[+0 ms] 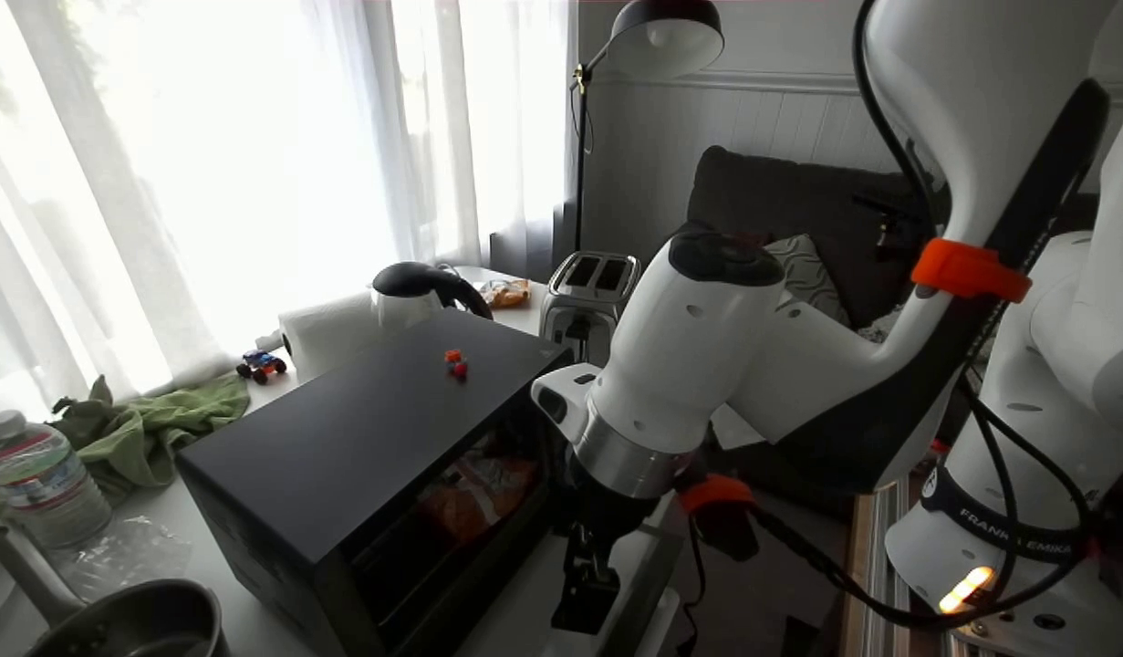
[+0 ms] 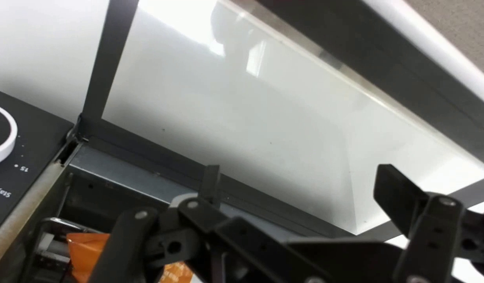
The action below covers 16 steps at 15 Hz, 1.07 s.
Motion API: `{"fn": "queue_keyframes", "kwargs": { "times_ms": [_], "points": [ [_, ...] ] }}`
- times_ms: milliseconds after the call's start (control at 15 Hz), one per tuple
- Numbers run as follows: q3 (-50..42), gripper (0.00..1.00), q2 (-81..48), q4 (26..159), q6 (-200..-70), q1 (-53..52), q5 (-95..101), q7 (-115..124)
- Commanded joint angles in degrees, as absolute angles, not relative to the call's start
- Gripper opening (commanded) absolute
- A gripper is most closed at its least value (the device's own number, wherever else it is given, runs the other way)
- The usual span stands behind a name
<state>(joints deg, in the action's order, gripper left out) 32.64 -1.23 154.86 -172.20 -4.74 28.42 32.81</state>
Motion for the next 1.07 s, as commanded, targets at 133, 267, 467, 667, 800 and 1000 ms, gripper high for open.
{"fn": "queue_keyframes", "kwargs": {
  "times_ms": [133, 267, 467, 667, 800, 1000],
  "points": [
    [32.6, 1.0, 11.1, 157.6, -160.5, -10.8, 8.2, 20.8],
    [30.6, 1.0, 16.5, 157.7, -154.6, -14.3, 1.8, 16.1],
    [25.2, 1.0, 24.8, 157.3, -143.7, -19.3, -1.5, 12.2],
    [21.5, 1.0, 32.0, 157.1, -134.4, -21.2, -0.7, 9.7],
    [19.7, 1.0, 35.8, 156.9, -130.7, -21.7, -0.1, 8.0],
    [17.6, 1.0, 40.4, 156.8, -127.2, -22.2, -0.2, 5.8]
  ]
}}
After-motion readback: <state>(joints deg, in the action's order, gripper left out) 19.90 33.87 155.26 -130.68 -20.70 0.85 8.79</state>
